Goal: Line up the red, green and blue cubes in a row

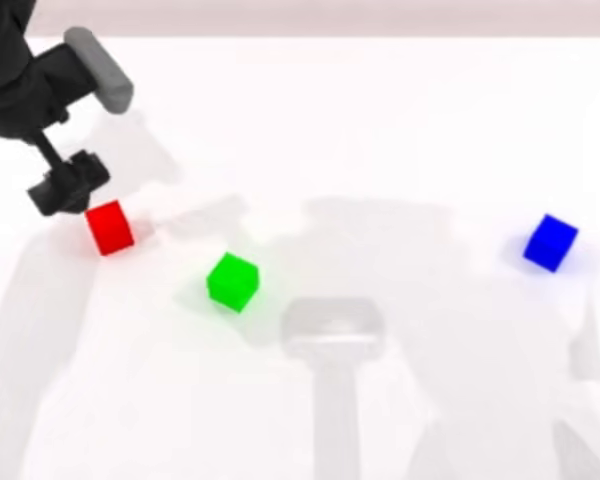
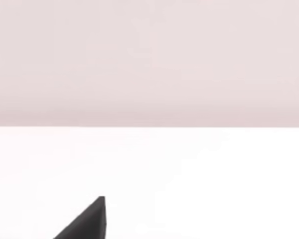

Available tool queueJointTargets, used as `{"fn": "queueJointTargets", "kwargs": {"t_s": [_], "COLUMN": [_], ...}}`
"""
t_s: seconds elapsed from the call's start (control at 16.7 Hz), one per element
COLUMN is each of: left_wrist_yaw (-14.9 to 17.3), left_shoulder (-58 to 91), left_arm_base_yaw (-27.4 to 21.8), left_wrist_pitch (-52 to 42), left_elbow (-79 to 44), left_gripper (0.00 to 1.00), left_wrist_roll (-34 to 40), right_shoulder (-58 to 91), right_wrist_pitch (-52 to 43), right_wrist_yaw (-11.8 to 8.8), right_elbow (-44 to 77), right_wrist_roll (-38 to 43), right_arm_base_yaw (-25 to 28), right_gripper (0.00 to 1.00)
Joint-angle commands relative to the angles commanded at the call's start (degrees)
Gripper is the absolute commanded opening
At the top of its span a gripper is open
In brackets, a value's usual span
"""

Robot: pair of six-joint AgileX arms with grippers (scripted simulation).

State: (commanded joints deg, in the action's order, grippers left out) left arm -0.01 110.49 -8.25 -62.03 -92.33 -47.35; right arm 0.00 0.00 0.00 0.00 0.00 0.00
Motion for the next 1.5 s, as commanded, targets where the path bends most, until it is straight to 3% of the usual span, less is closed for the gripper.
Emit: {"fn": "queueJointTargets", "kwargs": {"t_s": [0.3, 0.72, 1.2, 1.5], "left_wrist_yaw": [0.2, 0.2, 0.2, 0.2], "left_shoulder": [14.4, 15.9, 20.9, 21.5], "left_arm_base_yaw": [-1.1, -0.9, -1.1, -1.1], "left_wrist_pitch": [-7.3, -7.7, 8.1, 9.3], "left_elbow": [-12.7, -13.9, -3.3, -2.4], "left_gripper": [1.00, 1.00, 1.00, 1.00], "left_wrist_roll": [-6.2, -6.8, -7.0, -7.0], "right_shoulder": [0.0, 0.0, 0.0, 0.0], "right_wrist_pitch": [0.0, 0.0, 0.0, 0.0], "right_wrist_yaw": [0.0, 0.0, 0.0, 0.0], "right_elbow": [0.0, 0.0, 0.0, 0.0], "right_wrist_roll": [0.0, 0.0, 0.0, 0.0], "right_arm_base_yaw": [0.0, 0.0, 0.0, 0.0], "right_gripper": [1.00, 1.00, 1.00, 1.00]}}
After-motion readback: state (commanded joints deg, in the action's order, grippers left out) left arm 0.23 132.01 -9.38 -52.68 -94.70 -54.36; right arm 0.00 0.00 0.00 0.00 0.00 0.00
